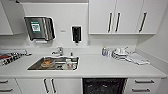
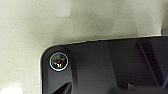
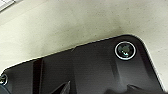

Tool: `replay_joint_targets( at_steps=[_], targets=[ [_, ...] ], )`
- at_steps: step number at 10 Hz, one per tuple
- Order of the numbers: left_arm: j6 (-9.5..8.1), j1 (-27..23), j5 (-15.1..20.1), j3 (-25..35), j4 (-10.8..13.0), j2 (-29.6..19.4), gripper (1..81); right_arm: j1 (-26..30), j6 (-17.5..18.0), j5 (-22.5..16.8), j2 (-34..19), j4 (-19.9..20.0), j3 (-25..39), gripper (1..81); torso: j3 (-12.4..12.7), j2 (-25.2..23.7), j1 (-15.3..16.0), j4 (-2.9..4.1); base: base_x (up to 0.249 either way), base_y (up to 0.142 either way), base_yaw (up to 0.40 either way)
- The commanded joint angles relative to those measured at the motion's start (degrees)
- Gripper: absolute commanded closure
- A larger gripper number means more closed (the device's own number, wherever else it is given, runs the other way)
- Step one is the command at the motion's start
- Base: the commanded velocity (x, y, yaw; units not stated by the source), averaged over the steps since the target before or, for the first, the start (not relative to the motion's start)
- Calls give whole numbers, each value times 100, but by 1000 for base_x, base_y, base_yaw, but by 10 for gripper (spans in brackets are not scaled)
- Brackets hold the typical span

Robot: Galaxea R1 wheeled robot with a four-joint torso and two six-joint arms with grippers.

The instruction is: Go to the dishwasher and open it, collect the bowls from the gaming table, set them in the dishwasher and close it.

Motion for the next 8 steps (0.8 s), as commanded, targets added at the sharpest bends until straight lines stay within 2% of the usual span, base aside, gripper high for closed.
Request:
replay_joint_targets(
  at_steps=[1,3,4,8],
  targets=[
    [30,-266,254,-18,-42,47,10,259,-38,-238,-5,-84,-14,10,0,557,-358,0,0,0,0],
    [30,-292,254,-18,-42,64,10,294,-38,-238,31,-84,-23,10,0,957,-618,0,0,0,0],
    [39,-292,254,-18,-42,64,10,312,-29,-238,31,-75,-23,10,319,1180,-762,0,0,0,0],
    [47,-318,254,-202,-33,100,10,312,-29,-238,66,-84,-23,10,703,1902,-1226,0,0,0,0]
  ],
)
